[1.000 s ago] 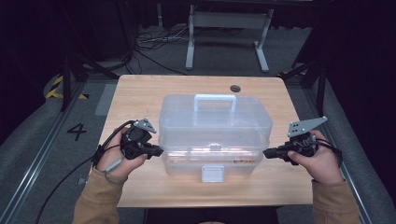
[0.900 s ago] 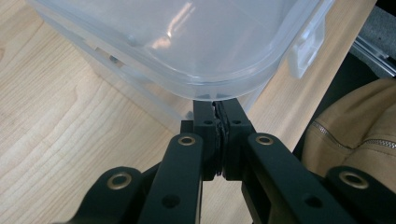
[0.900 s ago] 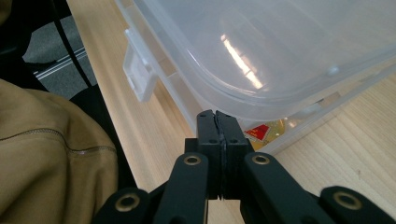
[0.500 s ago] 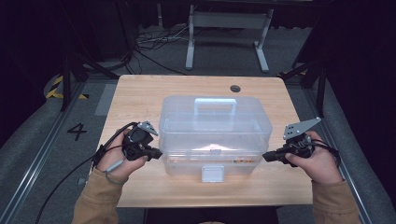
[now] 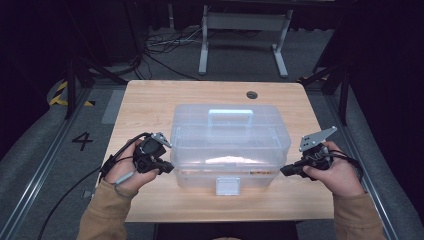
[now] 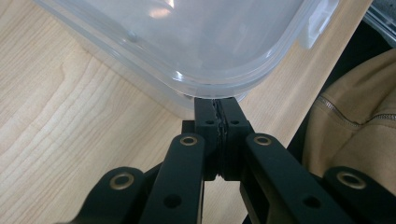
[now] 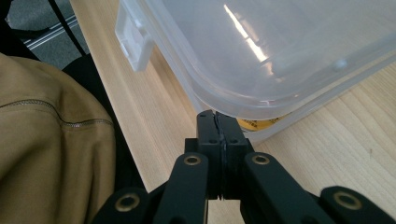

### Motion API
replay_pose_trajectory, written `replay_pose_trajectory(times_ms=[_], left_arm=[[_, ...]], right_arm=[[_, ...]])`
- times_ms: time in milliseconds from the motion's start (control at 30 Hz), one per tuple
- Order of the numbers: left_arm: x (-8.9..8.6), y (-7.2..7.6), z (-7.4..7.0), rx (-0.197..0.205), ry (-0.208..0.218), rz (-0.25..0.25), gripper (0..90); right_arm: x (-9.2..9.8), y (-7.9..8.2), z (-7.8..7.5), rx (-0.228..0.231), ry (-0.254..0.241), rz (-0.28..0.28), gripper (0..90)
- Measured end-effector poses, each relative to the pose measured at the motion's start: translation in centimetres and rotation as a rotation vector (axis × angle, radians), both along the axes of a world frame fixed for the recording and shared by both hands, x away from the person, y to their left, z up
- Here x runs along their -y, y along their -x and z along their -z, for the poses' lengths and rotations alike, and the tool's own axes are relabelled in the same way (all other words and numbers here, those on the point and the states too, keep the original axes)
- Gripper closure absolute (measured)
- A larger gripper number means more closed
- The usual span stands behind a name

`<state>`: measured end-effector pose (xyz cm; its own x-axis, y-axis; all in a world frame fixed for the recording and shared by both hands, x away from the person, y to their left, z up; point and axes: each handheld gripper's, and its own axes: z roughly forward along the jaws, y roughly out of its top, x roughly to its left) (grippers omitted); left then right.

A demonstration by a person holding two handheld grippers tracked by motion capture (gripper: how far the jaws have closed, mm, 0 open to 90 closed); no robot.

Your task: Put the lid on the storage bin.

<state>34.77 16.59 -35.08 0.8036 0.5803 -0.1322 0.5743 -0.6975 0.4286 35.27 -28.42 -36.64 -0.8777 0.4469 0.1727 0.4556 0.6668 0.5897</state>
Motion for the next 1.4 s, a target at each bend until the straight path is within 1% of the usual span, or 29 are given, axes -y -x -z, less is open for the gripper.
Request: replay_pose_trajectory(times_ms=[333,733,1033,1300,1400], left_arm=[[0.2,-0.1,0.4,-0.018,-0.018,0.007,88.5],[0.4,-0.2,0.8,-0.032,-0.034,0.01,88.4],[0.4,-0.3,1.0,-0.04,-0.05,0.016,88.3],[0.5,-0.3,1.2,-0.051,-0.052,0.019,88.0],[0.5,-0.4,1.3,-0.058,-0.064,0.023,87.9]], right_arm=[[-0.2,-0.2,0.4,-0.024,0.018,-0.007,90.0],[-0.3,-0.3,0.8,-0.033,0.038,-0.016,90.0],[-0.5,-0.3,0.9,-0.05,0.057,-0.019,90.0],[-0.5,-0.3,1.1,-0.053,0.066,-0.024,90.0],[-0.5,-0.3,1.1,-0.059,0.074,-0.025,90.0]])
